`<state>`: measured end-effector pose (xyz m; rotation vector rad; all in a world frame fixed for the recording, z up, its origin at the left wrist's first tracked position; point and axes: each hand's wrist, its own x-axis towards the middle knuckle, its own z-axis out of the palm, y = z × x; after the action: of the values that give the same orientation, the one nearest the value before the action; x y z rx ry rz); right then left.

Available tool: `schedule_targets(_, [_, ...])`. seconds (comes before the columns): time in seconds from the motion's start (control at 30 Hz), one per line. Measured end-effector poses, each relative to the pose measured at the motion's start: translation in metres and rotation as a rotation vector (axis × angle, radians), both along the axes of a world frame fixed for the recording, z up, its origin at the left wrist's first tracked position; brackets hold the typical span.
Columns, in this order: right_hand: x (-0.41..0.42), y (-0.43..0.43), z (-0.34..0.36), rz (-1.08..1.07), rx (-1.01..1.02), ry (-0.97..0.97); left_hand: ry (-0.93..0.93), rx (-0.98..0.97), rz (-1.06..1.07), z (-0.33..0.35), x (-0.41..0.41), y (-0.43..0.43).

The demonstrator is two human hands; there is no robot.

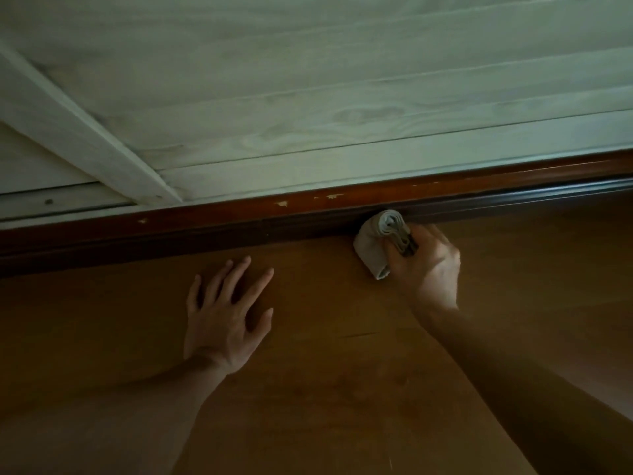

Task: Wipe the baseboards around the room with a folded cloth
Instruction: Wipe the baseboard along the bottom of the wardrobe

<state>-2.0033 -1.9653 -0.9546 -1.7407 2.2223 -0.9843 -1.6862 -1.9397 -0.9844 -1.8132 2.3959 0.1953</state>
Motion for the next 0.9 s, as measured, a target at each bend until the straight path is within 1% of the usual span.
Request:
schedule_targets(0.13, [-0.014,-0.004,-0.005,0.089,-0.011,-0.033,-0.028,0.007,0.015,0.003,-0.004,0.002])
schedule_targets(0.27, [-0.027,-0.003,-0.007,0.067,-0.046,-0.054,-0.059,0.045,0.042,0.009,-0.009,0.005])
schedule_targets(0.33, [-0.021,-0.005,-0.005,0.117,-0.024,-0.060,-0.073,0.067,0.098,0.013,-0.021,0.007])
schedule_targets(0.4, [-0.020,-0.009,-0.002,0.176,0.011,-0.065,-0.061,0.083,0.207,0.023,-0.044,0.009])
schedule_targets(0.5, [-0.034,-0.010,-0.001,0.145,0.027,-0.084,-0.021,0.136,0.307,0.035,-0.091,0.016])
schedule_targets(0.6, [-0.041,-0.008,0.002,0.112,0.034,-0.071,0.005,0.188,0.250,0.043,-0.138,0.022])
schedule_targets(0.7, [-0.031,-0.008,0.007,0.162,0.059,-0.078,0.028,0.256,0.220,0.041,-0.172,0.025])
schedule_targets(0.77, [-0.035,-0.010,0.009,0.184,0.061,-0.082,0.021,0.293,0.227,0.038,-0.183,0.027])
schedule_targets(0.9, [-0.056,-0.008,0.009,0.107,0.058,-0.082,-0.015,0.336,0.229,0.039,-0.185,0.026])
